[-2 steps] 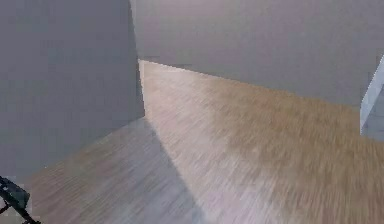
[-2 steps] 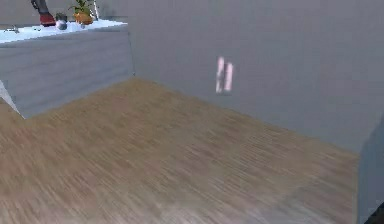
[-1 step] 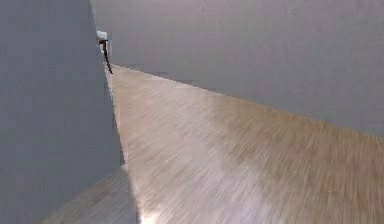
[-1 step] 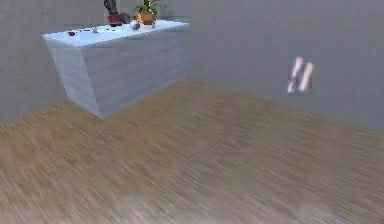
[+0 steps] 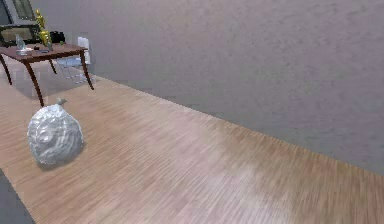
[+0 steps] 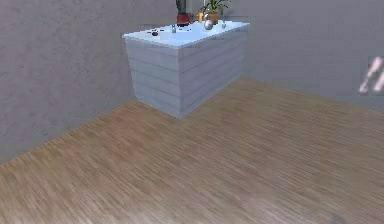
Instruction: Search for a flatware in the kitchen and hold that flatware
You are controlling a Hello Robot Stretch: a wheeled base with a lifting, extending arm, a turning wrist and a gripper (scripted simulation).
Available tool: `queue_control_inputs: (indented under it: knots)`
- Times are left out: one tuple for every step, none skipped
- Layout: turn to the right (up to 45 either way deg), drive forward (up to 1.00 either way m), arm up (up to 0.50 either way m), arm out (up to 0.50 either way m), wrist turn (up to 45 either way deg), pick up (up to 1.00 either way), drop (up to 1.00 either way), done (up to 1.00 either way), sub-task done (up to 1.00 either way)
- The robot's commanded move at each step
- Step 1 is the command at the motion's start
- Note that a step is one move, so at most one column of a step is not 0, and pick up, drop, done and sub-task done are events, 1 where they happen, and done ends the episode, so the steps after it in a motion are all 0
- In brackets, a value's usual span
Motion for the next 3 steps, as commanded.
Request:
queue_control_inputs:
  knots:
    - [-3.0, 0.00, 0.00, 0.00, 0.0, 0.00, 0.00, 0.00, 0.00]
    - [0.0, 0.40, 0.00, 0.00, 0.0, 0.00, 0.00, 0.00, 0.00]
    - [-3.0, 0.00, 0.00, 0.00, 0.0, 0.00, 0.00, 0.00, 0.00]
